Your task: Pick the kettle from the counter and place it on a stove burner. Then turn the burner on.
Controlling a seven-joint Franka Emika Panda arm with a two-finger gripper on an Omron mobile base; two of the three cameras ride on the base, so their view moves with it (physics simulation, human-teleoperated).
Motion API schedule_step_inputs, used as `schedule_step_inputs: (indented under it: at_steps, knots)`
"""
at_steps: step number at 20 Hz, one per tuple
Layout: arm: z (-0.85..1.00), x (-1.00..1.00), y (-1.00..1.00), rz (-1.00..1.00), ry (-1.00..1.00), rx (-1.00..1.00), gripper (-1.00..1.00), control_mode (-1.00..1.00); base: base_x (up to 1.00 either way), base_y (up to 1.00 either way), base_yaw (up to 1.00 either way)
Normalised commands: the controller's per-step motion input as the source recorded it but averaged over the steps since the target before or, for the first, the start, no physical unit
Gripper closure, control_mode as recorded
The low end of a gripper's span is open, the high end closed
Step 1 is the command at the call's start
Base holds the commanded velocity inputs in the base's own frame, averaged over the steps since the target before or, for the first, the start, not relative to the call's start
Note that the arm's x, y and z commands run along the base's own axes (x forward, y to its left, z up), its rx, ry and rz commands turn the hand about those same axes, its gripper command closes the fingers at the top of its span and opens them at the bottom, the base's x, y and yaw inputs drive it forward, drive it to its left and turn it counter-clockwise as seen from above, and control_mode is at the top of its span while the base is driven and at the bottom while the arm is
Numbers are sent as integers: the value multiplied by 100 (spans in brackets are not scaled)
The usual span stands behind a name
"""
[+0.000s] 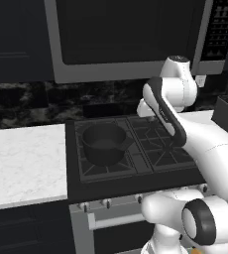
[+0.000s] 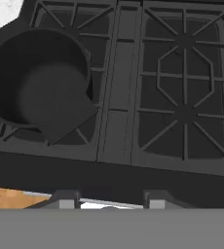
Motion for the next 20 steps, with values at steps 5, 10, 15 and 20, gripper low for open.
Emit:
schedule_step_inputs:
  at_steps: [5, 10, 15, 20]
  knots:
    - [-3, -42, -42, -7, -2, 2, -100, -100, 0, 0, 0]
    - [0, -99, -100, -17, -8, 15, -100, -100, 0, 0, 0]
    - [0, -59, -100, -23, -2, 11, -100, -100, 0, 0, 0]
    - [0, -1, -100, -40, 0, 15, -100, -100, 0, 0, 0]
